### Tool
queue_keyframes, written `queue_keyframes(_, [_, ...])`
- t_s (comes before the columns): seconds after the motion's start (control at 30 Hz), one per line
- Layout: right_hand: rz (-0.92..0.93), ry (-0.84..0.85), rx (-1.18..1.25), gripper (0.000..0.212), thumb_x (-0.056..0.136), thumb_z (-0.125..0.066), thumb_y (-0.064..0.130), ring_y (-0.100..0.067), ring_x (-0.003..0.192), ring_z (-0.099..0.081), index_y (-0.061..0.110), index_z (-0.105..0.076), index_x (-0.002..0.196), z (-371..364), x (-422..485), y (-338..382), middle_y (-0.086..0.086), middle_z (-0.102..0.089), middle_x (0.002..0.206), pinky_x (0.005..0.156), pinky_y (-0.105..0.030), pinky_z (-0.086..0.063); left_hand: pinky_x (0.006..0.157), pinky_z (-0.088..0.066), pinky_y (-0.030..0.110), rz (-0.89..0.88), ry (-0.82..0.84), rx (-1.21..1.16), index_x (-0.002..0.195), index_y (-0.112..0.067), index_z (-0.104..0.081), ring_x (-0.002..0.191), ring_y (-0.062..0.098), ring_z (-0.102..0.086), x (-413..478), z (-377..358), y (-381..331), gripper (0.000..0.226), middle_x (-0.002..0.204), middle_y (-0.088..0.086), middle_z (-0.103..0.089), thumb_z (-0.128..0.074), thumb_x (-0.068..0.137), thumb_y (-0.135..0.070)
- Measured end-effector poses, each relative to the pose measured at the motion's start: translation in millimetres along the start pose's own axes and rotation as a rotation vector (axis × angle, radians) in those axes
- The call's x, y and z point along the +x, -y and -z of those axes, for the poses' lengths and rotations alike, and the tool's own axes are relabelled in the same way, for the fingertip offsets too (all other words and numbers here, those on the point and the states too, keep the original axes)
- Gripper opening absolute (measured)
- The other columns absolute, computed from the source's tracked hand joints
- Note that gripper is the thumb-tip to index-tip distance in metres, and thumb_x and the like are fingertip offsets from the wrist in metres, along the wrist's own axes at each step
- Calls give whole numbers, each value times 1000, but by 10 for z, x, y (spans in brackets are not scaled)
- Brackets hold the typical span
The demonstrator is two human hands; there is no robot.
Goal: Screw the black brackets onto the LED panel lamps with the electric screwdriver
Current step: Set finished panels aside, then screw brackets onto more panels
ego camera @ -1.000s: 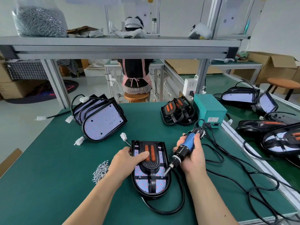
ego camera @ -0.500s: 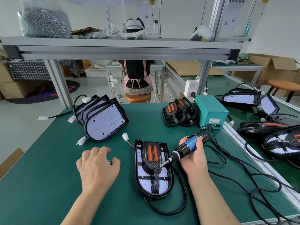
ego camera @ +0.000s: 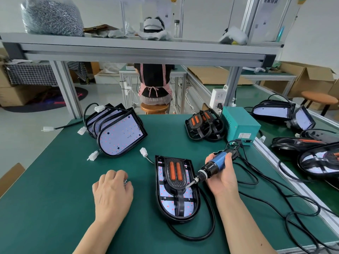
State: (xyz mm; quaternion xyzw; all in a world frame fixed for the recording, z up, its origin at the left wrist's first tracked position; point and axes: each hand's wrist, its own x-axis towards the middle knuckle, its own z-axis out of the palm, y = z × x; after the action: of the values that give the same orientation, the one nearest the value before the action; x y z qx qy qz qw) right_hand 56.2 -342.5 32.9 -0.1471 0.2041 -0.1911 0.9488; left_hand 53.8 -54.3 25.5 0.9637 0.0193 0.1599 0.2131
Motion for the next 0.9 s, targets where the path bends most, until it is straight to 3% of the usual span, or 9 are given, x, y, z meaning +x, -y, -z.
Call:
queue_keyframes(0.1, [15,-2,-36,29,97,-60,46,-15,72,-65,17,-60,99,7,17,-4,-1,-65,83,80,-27,-53,80,-26,35,-20,-24,-1,90,-14,-67,82,26,-44,5,-10,10,6,83,-1,-51,-62,89,-10])
queue_keyframes(0.2, [19,1,-42,29,97,-60,46,-15,72,-65,18,-61,99,11,17,-6,-1,-65,82,81,-27,-52,78,-28,35,-32,-33,6,84,-14,-64,77,26,-43,2,-17,26,8,78,-1,-47,-60,90,-9])
queue_keyframes(0.43, [13,-6,-30,30,96,-62,47,-14,72,-65,19,-61,103,12,14,-2,0,-67,79,85,-29,-49,77,-32,37,-35,-31,15,80,-11,-61,77,27,-44,19,-29,24,10,76,0,-51,-62,89,-9])
queue_keyframes(0.67, [14,-9,-11,31,96,-62,47,-15,73,-65,17,-60,104,19,41,-5,-2,-69,76,104,-31,-43,79,-32,37,-73,-19,-35,82,-9,-63,79,29,-47,16,-15,22,10,78,2,-55,-63,89,-3])
queue_keyframes(0.9, [17,5,-47,31,97,-61,48,-15,71,-65,17,-59,103,15,33,-22,-2,-66,79,90,-30,-48,76,-38,38,-136,-52,-168,84,-7,-68,77,30,-51,-10,16,31,12,78,2,-58,-68,85,5])
